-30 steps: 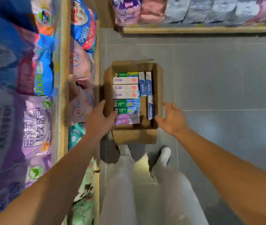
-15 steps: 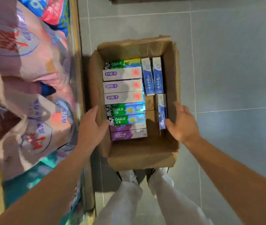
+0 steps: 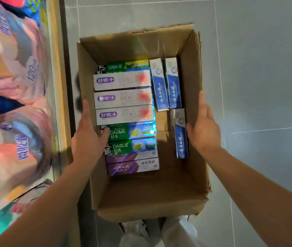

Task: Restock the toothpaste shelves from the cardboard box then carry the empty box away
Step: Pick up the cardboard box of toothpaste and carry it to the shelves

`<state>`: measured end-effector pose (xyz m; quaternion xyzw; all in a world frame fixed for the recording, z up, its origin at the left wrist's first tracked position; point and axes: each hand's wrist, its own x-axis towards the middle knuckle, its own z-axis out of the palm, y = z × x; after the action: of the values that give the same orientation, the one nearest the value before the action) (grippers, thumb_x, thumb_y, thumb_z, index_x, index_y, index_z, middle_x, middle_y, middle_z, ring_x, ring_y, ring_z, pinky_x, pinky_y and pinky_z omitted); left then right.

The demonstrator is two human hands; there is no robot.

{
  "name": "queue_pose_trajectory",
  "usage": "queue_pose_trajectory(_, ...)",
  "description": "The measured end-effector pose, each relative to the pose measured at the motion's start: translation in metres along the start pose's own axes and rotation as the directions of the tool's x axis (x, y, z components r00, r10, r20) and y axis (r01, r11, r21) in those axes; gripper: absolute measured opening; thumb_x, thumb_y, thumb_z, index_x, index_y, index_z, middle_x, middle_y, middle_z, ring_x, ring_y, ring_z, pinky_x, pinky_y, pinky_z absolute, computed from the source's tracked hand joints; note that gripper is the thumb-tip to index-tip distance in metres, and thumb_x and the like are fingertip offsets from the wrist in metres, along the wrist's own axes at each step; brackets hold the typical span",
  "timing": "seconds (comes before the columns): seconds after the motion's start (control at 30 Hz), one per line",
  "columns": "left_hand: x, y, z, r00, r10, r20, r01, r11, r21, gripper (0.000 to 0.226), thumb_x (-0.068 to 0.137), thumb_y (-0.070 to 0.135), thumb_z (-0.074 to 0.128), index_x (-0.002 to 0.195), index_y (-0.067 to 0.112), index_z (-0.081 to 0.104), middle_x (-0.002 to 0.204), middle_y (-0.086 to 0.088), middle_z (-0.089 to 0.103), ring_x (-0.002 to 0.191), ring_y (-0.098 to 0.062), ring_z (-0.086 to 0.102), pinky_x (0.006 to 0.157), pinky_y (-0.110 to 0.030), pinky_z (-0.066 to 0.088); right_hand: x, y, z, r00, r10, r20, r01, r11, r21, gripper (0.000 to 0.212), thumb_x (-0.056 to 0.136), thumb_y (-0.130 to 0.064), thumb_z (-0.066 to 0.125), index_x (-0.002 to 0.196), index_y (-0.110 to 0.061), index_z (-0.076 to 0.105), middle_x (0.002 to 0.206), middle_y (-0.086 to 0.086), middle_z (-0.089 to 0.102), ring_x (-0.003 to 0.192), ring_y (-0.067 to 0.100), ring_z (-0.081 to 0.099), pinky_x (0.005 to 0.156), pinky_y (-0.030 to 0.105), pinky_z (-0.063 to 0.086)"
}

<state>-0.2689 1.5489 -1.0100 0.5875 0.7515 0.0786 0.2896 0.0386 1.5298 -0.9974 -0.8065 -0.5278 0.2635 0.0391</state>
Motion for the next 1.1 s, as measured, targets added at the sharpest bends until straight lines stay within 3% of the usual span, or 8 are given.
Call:
queue_pose_trajectory(0.1,0.004,0.004,-0.001,0.996,-0.085,-0.013,0.085,0.996,0.017,0.1,0.088,0.03,0.068,0.15,0.045,-0.009,0.077,-0.007,0.063,0.061,-0.028,0.06,0.065,-0.044,0.055,0.003,0.004,-0.002,0.999,0.037,-0.01,-0.037,0.999,0.025,0.097,0.091,-0.016,0.063,0.15,-0.045,-0.008,0.147,0.003,0.044,0.104,0.029,0.064,0.083,0.045,0.055)
queue_pose_trajectory(0.17,0.004,0.006,-0.004,0.994,-0.113,-0.012,0.113,0.994,0.011,0.098,0.088,0.029,0.069,0.15,0.044,-0.006,0.067,-0.005,0.06,0.053,-0.024,0.057,0.058,-0.04,0.053,0.004,0.006,-0.003,0.999,0.041,-0.026,-0.041,0.999,0.013,0.096,0.091,-0.015,0.062,0.149,-0.045,-0.007,0.134,0.007,0.056,0.1,0.029,0.064,0.084,0.047,0.055)
queue_pose_trajectory(0.33,0.003,0.004,-0.006,0.986,-0.166,-0.022,0.165,0.986,-0.012,0.096,0.091,0.016,0.063,0.148,0.053,-0.005,0.093,-0.018,0.068,0.055,-0.027,0.059,0.061,-0.046,0.056,0.005,0.009,-0.005,0.998,0.05,-0.026,-0.05,0.999,0.015,0.094,0.092,-0.01,0.059,0.151,-0.043,-0.006,0.111,0.012,0.063,0.088,0.029,0.063,0.081,0.046,0.052)
queue_pose_trajectory(0.47,0.001,0.012,-0.014,0.983,-0.179,-0.034,0.179,0.984,0.001,0.089,0.093,0.008,0.055,0.15,0.05,0.001,0.113,-0.024,0.064,0.057,-0.026,0.058,0.064,-0.041,0.054,0.002,0.002,-0.014,0.998,0.061,-0.023,-0.06,0.998,0.038,0.091,0.092,-0.006,0.057,0.153,-0.041,0.0,0.092,0.009,0.059,0.075,0.023,0.053,0.078,0.043,0.05)
queue_pose_trajectory(0.63,-0.006,0.026,-0.036,0.99,-0.136,-0.025,0.137,0.989,0.06,0.089,0.09,0.005,0.055,0.153,0.043,0.005,0.099,-0.025,0.068,0.061,-0.03,0.054,0.065,-0.036,0.045,0.002,-0.011,-0.046,0.999,0.046,-0.007,-0.046,0.999,0.029,0.09,0.091,-0.007,0.06,0.154,-0.037,0.004,0.089,0.008,0.059,0.074,0.02,0.053,0.079,0.041,0.052)
queue_pose_trajectory(0.77,-0.028,0.04,-0.065,0.996,-0.085,0.001,0.084,0.989,0.119,0.09,0.088,0.005,0.056,0.155,0.037,0.005,0.097,-0.028,0.068,0.07,-0.041,0.06,0.069,-0.041,0.048,-0.017,-0.017,-0.083,0.996,0.078,0.047,-0.078,0.997,-0.002,0.091,0.091,-0.01,0.061,0.154,-0.038,0.002,0.087,0.007,0.056,0.073,0.018,0.051,0.075,0.038,0.052)
queue_pose_trajectory(1.0,-0.089,0.079,-0.133,1.0,-0.007,0.031,0.003,0.991,0.131,0.093,0.082,0.001,0.058,0.155,0.034,0.01,0.093,-0.025,0.068,0.075,-0.044,0.062,0.068,-0.041,0.049,-0.099,-0.022,-0.156,0.988,0.141,0.061,-0.143,0.989,0.045,0.093,0.09,-0.009,0.062,0.153,-0.041,0.002,0.088,0.009,0.061,0.076,0.02,0.053,0.079,0.043,0.054)
queue_pose_trajectory(1.1,-0.123,0.103,-0.17,0.998,0.013,0.061,-0.022,0.99,0.137,0.096,0.078,-0.002,0.055,0.155,0.035,0.012,0.067,-0.015,0.059,0.062,-0.038,0.057,0.06,-0.035,0.043,-0.146,-0.021,-0.194,0.985,0.168,0.033,-0.17,0.983,0.066,0.094,0.087,-0.005,0.061,0.154,-0.04,0.004,0.081,0.006,0.053,0.075,0.023,0.052,0.078,0.04,0.052)
